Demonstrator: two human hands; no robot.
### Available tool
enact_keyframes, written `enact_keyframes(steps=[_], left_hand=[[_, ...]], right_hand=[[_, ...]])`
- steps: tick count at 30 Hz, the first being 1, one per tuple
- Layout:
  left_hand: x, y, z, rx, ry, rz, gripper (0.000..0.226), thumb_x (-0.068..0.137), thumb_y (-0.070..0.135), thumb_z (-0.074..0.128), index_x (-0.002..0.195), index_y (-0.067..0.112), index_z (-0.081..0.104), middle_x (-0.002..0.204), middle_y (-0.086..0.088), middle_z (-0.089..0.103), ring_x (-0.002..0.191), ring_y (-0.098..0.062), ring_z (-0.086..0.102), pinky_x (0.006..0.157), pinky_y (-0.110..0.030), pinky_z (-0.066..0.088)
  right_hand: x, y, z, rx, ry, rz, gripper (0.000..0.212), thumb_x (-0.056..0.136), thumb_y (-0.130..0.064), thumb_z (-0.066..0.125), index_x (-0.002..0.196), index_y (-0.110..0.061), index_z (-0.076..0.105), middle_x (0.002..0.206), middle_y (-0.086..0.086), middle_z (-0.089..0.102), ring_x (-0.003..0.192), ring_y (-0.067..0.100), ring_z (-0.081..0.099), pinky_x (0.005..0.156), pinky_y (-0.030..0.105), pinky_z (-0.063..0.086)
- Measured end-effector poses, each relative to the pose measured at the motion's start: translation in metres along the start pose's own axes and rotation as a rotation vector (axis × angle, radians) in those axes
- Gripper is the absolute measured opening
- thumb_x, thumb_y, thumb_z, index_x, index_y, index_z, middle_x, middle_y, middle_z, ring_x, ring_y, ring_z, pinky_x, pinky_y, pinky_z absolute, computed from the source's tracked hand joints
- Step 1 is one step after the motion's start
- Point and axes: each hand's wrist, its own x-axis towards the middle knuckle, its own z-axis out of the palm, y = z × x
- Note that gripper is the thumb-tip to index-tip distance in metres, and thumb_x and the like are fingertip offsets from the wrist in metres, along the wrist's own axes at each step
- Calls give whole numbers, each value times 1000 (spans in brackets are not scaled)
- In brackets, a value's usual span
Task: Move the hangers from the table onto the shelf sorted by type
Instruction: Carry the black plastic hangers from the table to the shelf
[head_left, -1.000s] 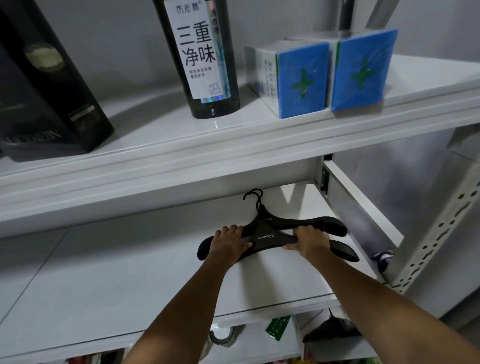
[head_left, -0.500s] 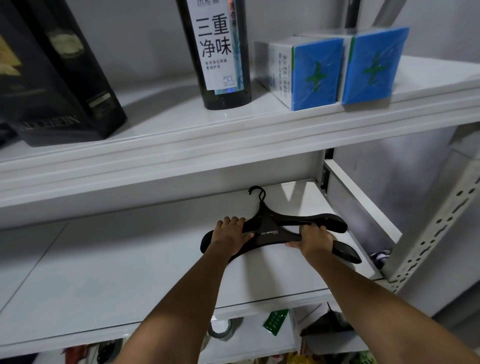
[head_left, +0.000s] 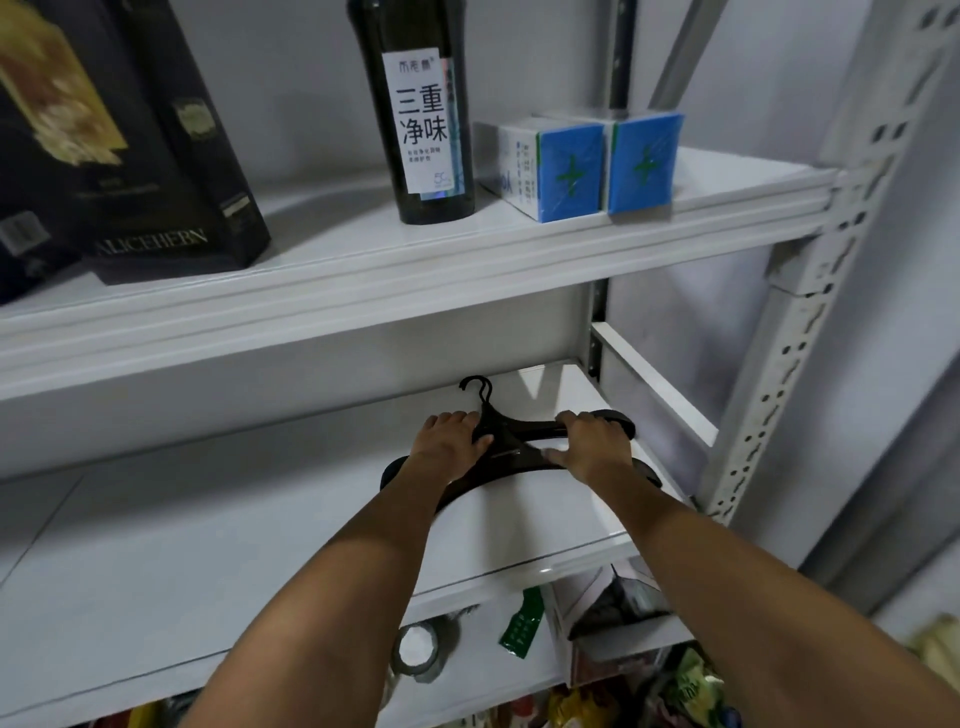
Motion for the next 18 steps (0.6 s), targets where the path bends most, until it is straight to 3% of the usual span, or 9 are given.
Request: enact_keyframes(steps=[7,18], left_hand=[[-7,42,-40,-2,65,149,57,101,42,29,150,15,19,158,-5,19,146,-22,18,120,-34,11],[-47,104,-94,-82,139,310,57,102,42,23,152,15,11,160,-7,10,147,-22,11,121,-34,6]], right_hand=[[-37,8,-51,116,85,74,46,96,-33,46,140,-21,45,132,8,56,118,29,55,96,36,41],[-104,25,-111,-49,208,127,47,100,-38,38,145,-24,37,132,5,57,110,29,59,90,35,43]])
